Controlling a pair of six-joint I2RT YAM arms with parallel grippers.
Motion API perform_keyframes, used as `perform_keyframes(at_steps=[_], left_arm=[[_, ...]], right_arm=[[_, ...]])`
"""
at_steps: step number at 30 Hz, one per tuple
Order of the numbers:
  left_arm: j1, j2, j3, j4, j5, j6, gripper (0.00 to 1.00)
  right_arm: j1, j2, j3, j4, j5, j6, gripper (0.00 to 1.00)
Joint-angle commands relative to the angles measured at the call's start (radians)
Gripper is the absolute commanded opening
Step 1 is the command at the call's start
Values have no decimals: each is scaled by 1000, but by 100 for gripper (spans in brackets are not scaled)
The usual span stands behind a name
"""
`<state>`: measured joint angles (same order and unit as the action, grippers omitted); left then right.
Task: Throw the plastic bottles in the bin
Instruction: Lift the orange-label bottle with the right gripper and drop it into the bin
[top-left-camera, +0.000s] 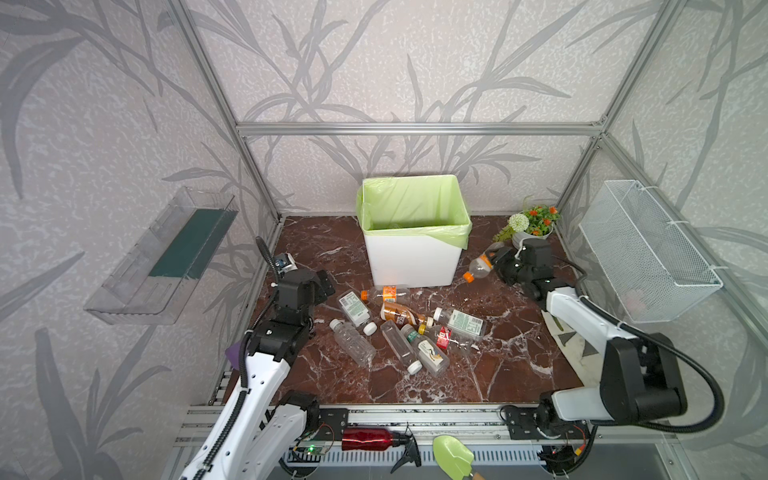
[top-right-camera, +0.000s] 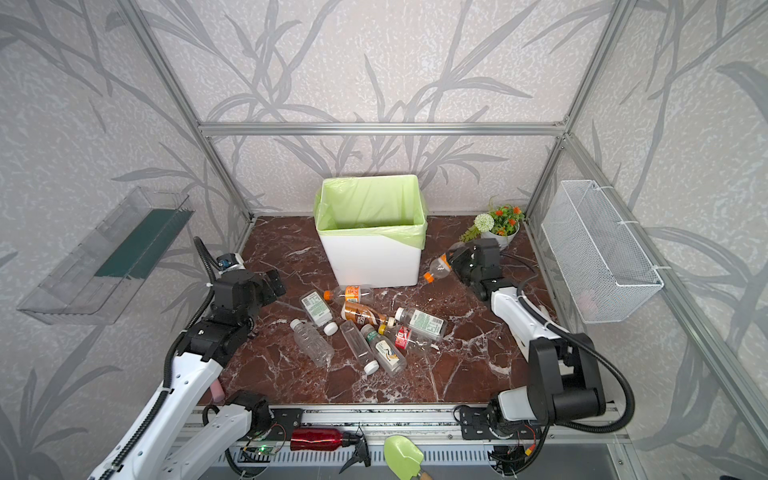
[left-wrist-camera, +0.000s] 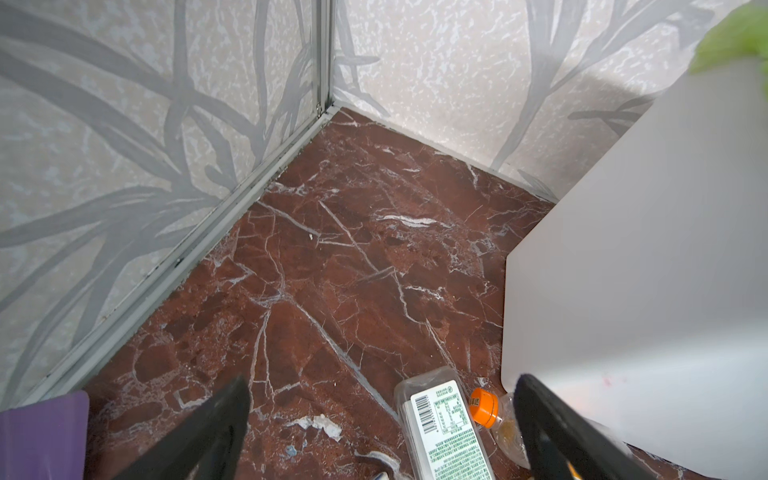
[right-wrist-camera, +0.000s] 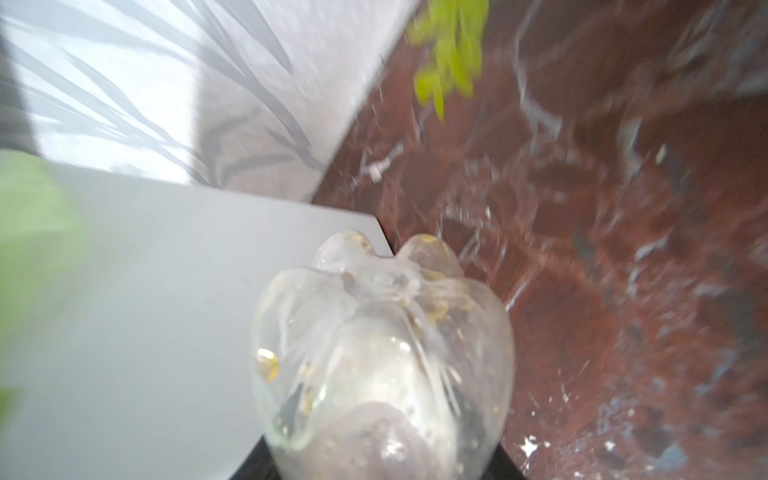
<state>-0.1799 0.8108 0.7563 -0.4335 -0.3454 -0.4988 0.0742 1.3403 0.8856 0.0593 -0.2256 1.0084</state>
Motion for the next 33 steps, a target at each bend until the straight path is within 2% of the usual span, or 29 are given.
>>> perform_keyframes(at_steps=[1, 3, 6, 10, 12, 16, 18, 19, 21, 23, 27, 33], left_arm=[[7, 11, -32, -12, 1, -69, 99], [6, 12, -45, -16, 2, -77, 99], [8, 4, -53, -38, -10, -89, 99], [8, -20, -73, -44, -8, -108, 99], [8, -30, -82, -44, 1, -124, 99], [7, -32, -93, -49, 21, -152, 99], [7, -32, -95, -44, 33, -159, 99], [8, -32, -90, -46, 36, -159, 99], [8, -31, -69, -69, 34, -153, 99], [8, -38, -46, -103, 17, -143, 99], [7, -70, -35, -113, 2, -143, 99], [4, -75, -18, -191, 47, -273, 99]], right_arm=[[-123, -153, 135, -122, -15, -191, 48], [-202, -214, 236, -171, -36, -259, 48], [-231, -242, 405, -219, -28, -362, 49], [-212, -176, 562, -167, -106, -330, 49], [-107, -118, 613, -136, -83, -348, 49], [206, 91, 737, -212, -58, -496, 52], [305, 220, 812, -270, -80, -530, 57], [322, 255, 845, -290, -84, -539, 63], [322, 256, 878, -289, -56, -548, 83], [300, 183, 887, -253, 27, -599, 100], [178, 33, 895, -199, 34, -586, 99], [61, -201, 674, -125, 56, -576, 99]])
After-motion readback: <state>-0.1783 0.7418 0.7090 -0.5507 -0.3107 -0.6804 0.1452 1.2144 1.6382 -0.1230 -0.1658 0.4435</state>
